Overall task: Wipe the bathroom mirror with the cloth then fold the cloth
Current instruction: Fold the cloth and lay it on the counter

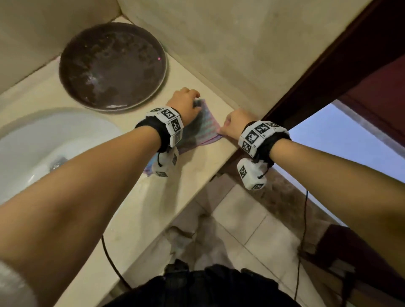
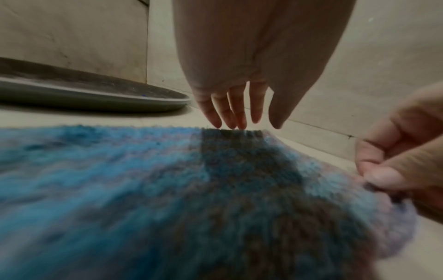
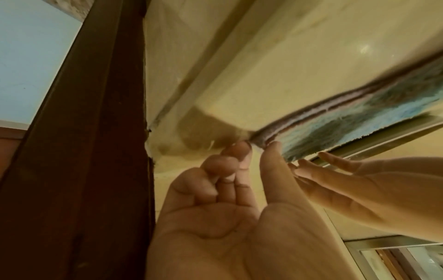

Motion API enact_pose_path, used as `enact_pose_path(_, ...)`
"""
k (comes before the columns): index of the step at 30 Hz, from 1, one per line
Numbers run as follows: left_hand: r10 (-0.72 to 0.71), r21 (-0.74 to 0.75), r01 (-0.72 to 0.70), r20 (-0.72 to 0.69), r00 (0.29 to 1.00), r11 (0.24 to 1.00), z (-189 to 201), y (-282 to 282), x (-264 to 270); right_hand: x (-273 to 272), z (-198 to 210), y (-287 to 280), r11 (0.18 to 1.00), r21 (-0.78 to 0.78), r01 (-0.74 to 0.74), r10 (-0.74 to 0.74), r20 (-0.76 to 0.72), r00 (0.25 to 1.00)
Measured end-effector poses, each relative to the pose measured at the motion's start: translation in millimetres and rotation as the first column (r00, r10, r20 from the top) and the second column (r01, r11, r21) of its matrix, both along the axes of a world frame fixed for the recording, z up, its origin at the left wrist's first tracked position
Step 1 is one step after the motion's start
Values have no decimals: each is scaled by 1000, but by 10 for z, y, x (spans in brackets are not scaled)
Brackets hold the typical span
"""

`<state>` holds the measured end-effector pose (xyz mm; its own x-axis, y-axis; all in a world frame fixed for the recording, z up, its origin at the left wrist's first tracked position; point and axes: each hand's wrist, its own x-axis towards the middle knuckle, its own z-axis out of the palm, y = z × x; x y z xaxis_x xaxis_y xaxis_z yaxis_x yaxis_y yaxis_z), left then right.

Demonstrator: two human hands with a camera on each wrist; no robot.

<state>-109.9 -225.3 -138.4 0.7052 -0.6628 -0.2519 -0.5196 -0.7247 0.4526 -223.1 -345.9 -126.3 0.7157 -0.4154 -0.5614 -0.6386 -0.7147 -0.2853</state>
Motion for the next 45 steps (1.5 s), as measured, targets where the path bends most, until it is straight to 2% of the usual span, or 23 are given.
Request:
enact_pose_path(3,-36,65,32,59,998,997,-57,-124,6,-32,-39,25,999,-18,29,-28,29,999)
enact_pose_path(8,-37,41,33,79,996,999,-28,-161,12,-43,-46,74,995,41,89,-93,115,989)
enact_pose_path(12,-9,-82,12,39,999,997,86,-66,50,12,-59,123,992,25,120,-121,72,990)
enact_pose_path(15,14,-157,-14,5,1000,987,211,76,108,43,28,170,990,99,97,-103,56,993)
enact_pose_path(17,9,-169,-6,19,1000,986,270,210,163,69,107,231,984,149,94,-110,107,988)
enact_pose_path(20,-4,-159,10,37,999,987,336,467,211,94,221,415,986,168,2,-32,178,983)
enact_pose_path(22,-25,-157,32,48,999,987,380,665,219,103,279,573,984,145,-99,73,180,981)
enact_pose_path(25,-39,-155,51,78,996,987,415,990,205,139,335,827,966,183,-181,142,208,968)
enact_pose_path(30,77,-142,-65,78,994,988,389,1518,190,212,296,1353,916,265,-303,224,288,931)
enact_pose_path(33,121,-98,-115,49,992,989,337,1751,141,226,204,1634,901,288,-324,253,257,933)
enact_pose_path(37,179,-40,-182,-68,982,982,242,1893,54,207,157,1716,926,250,-283,229,225,947)
enact_pose_path(45,291,-5,-294,-134,947,956,216,1863,134,562,252,1127,991,88,-102,73,286,955)
